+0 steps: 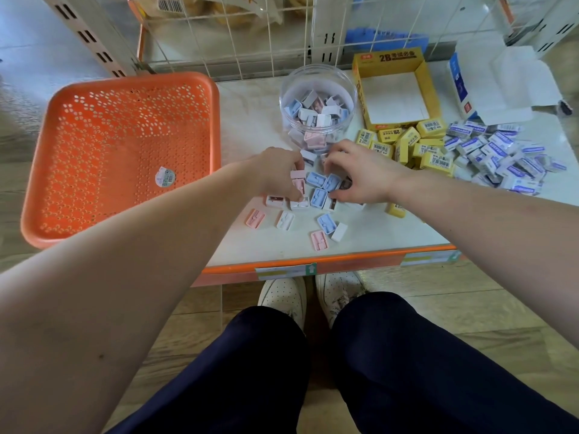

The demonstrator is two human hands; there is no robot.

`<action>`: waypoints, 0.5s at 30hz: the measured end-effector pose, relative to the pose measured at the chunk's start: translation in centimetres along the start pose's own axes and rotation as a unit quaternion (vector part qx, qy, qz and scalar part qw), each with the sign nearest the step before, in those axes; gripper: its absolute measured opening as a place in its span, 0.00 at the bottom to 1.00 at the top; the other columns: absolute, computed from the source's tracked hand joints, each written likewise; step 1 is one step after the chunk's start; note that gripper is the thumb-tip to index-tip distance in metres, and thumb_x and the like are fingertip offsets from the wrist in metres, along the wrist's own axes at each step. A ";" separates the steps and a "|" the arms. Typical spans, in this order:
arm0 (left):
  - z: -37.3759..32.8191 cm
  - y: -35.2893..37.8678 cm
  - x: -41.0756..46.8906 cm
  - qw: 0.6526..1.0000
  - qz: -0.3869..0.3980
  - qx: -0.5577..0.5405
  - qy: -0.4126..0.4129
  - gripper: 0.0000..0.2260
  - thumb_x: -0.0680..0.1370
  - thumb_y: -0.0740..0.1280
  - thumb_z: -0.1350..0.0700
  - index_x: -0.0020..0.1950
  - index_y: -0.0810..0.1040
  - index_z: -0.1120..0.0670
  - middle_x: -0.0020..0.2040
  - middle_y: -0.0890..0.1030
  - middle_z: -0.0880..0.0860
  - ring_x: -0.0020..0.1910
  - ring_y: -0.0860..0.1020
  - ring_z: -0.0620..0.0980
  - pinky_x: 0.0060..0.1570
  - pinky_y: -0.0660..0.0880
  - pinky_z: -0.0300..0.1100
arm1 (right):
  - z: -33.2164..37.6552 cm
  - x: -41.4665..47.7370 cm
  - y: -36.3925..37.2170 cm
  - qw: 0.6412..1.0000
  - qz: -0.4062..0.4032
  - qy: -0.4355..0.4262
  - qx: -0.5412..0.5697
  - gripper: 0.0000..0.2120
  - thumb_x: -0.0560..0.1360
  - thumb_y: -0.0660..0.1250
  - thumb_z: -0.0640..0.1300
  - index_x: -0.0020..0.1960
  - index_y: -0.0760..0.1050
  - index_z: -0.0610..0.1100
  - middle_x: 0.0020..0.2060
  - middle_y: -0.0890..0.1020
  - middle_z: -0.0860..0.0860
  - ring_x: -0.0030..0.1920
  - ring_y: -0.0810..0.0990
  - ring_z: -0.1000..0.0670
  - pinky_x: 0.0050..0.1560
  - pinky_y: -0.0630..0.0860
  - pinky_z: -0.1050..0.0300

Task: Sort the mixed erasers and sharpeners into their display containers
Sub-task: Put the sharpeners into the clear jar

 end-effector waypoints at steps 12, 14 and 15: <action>0.4 -0.5 -0.7 0.998 -0.026 -0.055 0.003 0.19 0.68 0.73 0.53 0.56 0.71 0.50 0.53 0.79 0.51 0.49 0.76 0.50 0.51 0.75 0.48 | -0.3 -0.1 -0.2 0.999 -0.031 0.016 -0.011 0.28 0.69 0.72 0.52 0.66 0.71 0.46 0.62 0.67 0.48 0.64 0.65 0.47 0.63 0.66 0.54; 0.2 -0.6 -0.8 0.997 -0.023 -0.071 0.002 0.19 0.68 0.73 0.55 0.54 0.69 0.48 0.51 0.79 0.50 0.49 0.77 0.51 0.52 0.76 0.49 | -0.2 -0.1 -0.2 1.000 -0.023 0.011 -0.013 0.28 0.69 0.72 0.52 0.66 0.71 0.45 0.63 0.68 0.47 0.64 0.65 0.47 0.64 0.66 0.54; 0.2 -0.6 -0.9 0.997 -0.019 -0.074 0.001 0.19 0.68 0.73 0.56 0.54 0.68 0.48 0.49 0.78 0.50 0.49 0.77 0.51 0.51 0.76 0.50 | -0.2 -0.1 -0.2 1.000 -0.019 0.008 -0.019 0.28 0.70 0.71 0.52 0.67 0.70 0.45 0.63 0.70 0.47 0.64 0.66 0.47 0.64 0.65 0.54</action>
Point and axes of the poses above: each hand's wrist, its own x-axis towards the middle knuckle, its own y-axis out of the palm, z = x × y, the point moved 1 cm from there along x, towards the middle knuckle
